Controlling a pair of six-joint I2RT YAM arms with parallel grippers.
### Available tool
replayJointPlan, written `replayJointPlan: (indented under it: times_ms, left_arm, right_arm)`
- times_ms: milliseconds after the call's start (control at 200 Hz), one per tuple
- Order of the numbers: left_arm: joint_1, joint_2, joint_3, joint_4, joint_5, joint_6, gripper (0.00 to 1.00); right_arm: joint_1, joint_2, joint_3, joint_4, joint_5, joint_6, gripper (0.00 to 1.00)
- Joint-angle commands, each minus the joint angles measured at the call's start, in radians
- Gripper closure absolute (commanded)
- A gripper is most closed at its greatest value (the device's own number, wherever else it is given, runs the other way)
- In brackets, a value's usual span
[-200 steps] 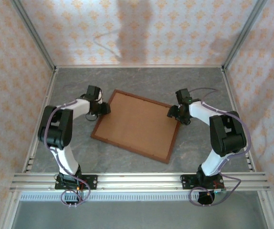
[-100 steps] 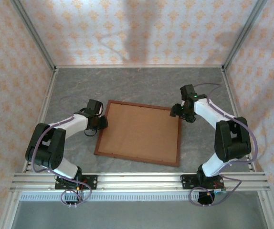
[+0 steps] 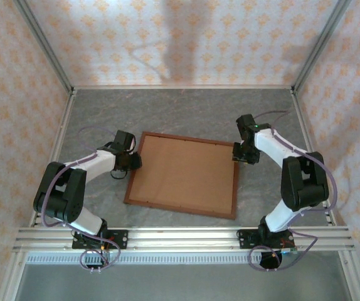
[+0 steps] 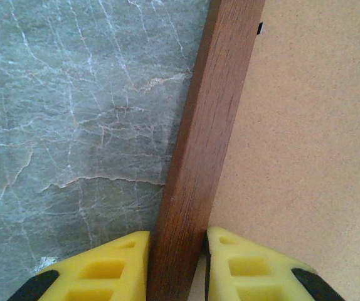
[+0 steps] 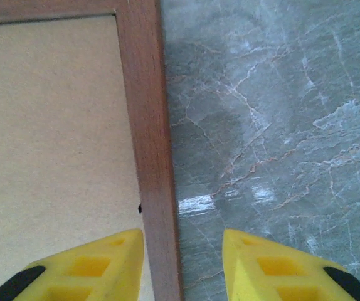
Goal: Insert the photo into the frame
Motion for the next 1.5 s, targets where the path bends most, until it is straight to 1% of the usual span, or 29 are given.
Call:
replayJointPlan:
  times_ms: [0, 455, 1101, 1491]
  left_arm:
    - [-0.008, 0.017, -0.024, -0.079, -0.001, 0.000, 0.76]
    - [-0.008, 0.026, -0.020, -0.069, 0.013, 0.002, 0.76]
    - [-0.008, 0.046, -0.020, -0.055, 0.034, 0.006, 0.76]
    - [-0.009, 0.055, -0.013, -0.053, 0.044, 0.009, 0.76]
  right_arm:
    - [-0.003, 0.036, 0.006, -0.027, 0.017, -0.010, 0.63]
    - [0.002, 0.083, 0.016, 0.020, -0.030, -0.001, 0.65]
    - [0.043, 0.152, 0.053, 0.048, -0.057, 0.013, 0.66]
    - [0.064, 0.174, 0.056, 0.051, -0.050, 0.018, 0.67]
